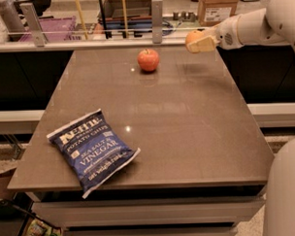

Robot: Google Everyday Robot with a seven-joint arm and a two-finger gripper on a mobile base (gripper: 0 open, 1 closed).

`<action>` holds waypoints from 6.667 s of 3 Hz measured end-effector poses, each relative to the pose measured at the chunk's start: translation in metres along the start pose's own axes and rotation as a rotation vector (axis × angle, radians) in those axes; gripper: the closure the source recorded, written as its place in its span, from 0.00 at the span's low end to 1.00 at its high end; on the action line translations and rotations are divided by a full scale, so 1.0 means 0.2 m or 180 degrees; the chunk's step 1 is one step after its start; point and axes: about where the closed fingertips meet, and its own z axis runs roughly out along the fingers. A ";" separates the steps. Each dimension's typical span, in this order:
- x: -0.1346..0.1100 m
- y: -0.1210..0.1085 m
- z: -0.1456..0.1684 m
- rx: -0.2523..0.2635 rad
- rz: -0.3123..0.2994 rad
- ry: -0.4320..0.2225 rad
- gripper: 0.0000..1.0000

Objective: Move orange near blue chip bag

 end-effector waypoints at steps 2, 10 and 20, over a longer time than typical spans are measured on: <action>-0.14 0.16 -0.20 -0.0311 -0.0063 0.0048 1.00; -0.16 1.13 -0.56 -0.1083 -0.0339 0.0140 1.00; 0.24 1.69 -0.37 -0.1748 -0.0309 -0.0278 0.35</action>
Offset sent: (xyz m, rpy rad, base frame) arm -0.0734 0.0059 0.0666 -0.0080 0.0624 0.1551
